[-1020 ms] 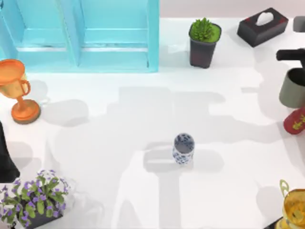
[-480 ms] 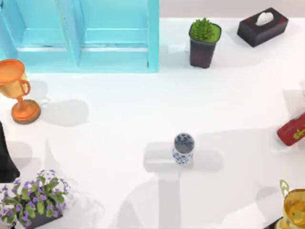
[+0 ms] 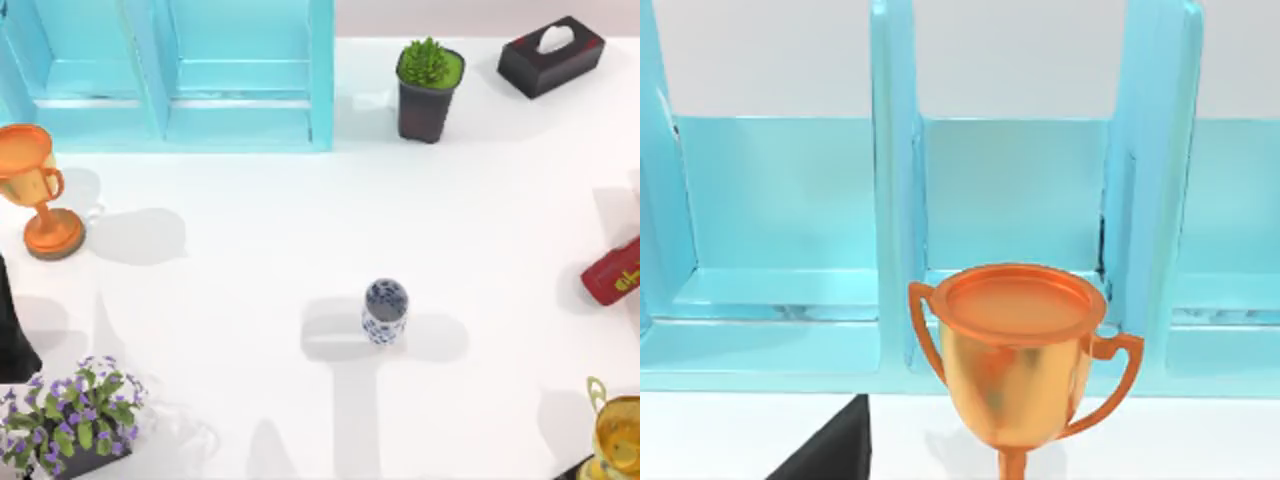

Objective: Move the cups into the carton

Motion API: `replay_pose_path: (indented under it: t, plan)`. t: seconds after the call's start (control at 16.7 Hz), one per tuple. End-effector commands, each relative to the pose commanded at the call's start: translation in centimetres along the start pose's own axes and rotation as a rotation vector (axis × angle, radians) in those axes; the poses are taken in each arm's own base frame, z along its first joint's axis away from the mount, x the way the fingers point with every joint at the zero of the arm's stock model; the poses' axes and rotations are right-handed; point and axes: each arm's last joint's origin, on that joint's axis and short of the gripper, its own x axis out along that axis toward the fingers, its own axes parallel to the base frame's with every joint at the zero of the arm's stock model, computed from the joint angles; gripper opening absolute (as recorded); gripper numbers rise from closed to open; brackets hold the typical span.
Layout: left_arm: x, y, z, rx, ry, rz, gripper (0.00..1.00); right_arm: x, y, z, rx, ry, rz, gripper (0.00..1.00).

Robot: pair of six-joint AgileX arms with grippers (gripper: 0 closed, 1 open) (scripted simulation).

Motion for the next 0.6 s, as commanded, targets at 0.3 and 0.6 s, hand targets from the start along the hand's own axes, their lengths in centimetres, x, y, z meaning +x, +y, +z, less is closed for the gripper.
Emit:
replay_pose_path:
  t: [0.3,0.6]
  plan:
    - [0.0,0.0,0.0,0.0,0.0,0.0,1.0,0.1,-0.2,-0.1,0.002,0.007,-0.001,0.0]
    - [0.0,0.0,0.0,0.0,0.0,0.0,1.0,2.6,0.1,-0.2,0.003,0.005,-0.003,0.0]
